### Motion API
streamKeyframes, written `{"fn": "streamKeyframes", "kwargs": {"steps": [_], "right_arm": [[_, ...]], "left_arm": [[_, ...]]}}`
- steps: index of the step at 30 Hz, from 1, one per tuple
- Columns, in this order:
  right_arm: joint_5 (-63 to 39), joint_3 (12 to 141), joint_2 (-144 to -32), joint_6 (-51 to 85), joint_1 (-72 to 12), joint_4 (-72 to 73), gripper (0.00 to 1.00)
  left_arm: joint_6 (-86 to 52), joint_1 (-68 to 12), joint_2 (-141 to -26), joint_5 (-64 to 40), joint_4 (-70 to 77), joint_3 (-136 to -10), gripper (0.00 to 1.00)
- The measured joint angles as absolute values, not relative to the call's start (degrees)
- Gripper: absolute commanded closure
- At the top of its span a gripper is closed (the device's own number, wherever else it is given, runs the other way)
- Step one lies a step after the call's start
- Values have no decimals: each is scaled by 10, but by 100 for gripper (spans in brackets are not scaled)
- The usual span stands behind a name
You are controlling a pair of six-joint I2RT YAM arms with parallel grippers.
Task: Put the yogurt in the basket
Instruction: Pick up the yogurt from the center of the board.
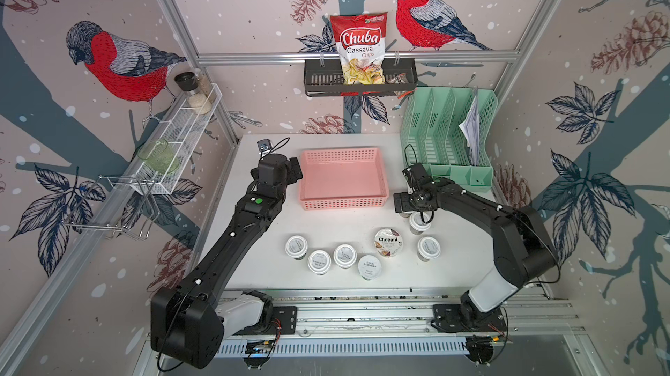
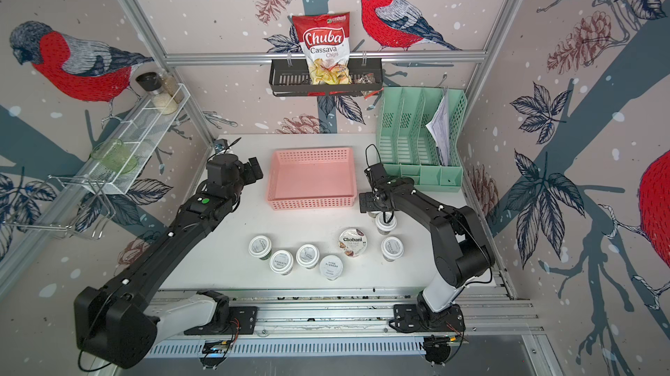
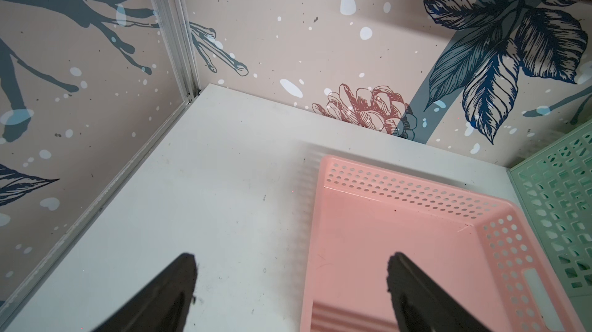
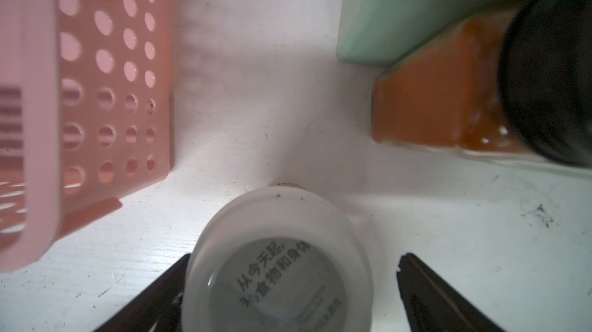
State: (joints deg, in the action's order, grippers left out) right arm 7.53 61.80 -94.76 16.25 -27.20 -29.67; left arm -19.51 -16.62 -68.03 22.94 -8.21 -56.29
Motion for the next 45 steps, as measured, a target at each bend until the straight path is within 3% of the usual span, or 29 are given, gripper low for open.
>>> {"fn": "streamKeyframes", "kwargs": {"steps": [12, 29, 34, 45], "right_arm": [[75, 618, -950, 162, -271, -292, 8], [78, 612, -935, 162, -274, -292, 12], [81, 611, -934, 162, -274, -292, 18], [83, 615, -929, 162, -274, -294, 19]], "left_arm": [[-195, -166, -676, 230, -82, -563, 4], [-195, -166, -678, 232, -91, -563, 4], [-195, -166, -678, 232, -96, -564, 4], [-194, -167, -675, 232, -96, -564, 4]]}}
